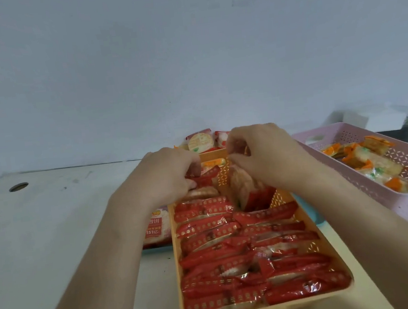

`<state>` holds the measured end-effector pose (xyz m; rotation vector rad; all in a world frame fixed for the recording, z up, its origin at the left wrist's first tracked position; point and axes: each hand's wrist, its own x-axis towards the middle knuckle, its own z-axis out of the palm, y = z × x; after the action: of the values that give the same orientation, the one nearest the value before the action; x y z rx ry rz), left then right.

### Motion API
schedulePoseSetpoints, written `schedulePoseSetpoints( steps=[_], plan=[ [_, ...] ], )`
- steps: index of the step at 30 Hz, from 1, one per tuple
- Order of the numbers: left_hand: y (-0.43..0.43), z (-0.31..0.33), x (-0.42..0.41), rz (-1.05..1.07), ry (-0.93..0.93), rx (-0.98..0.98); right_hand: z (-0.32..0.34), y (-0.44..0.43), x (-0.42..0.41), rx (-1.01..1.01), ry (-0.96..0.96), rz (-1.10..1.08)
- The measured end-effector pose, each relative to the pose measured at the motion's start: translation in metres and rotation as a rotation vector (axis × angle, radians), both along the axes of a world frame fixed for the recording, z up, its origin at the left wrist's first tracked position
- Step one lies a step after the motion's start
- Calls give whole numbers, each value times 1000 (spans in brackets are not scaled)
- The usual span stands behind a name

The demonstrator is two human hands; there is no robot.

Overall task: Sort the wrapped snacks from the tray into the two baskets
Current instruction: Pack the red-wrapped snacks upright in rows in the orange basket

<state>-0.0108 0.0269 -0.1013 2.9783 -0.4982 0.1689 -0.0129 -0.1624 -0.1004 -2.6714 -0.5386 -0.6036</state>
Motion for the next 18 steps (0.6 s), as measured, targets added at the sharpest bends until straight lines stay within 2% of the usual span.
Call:
schedulePoseSetpoints(
  steps=[4, 7, 9, 11, 14, 18],
  plan=[
    [-11, 4, -8, -20, -100, 66, 11, -17, -11, -196, 108, -121],
    [-25, 8, -18, -146, -270, -80, 7, -11, -25, -347, 162, -115],
    [-39, 6, -24, -250, -263, -153, -2, -4, -28, -456, 92, -115],
    [-48, -1, -23, -286, -187, -130, -11, -3, -27, -519, -21, -133],
    [-45, -15, -12, -287, -103, -64, -15, -12, -25, -440, -24, -86],
    [-43, -18, -5, -285, -151, -88, -2, -21, -30, -141, 198, 61]
  ],
)
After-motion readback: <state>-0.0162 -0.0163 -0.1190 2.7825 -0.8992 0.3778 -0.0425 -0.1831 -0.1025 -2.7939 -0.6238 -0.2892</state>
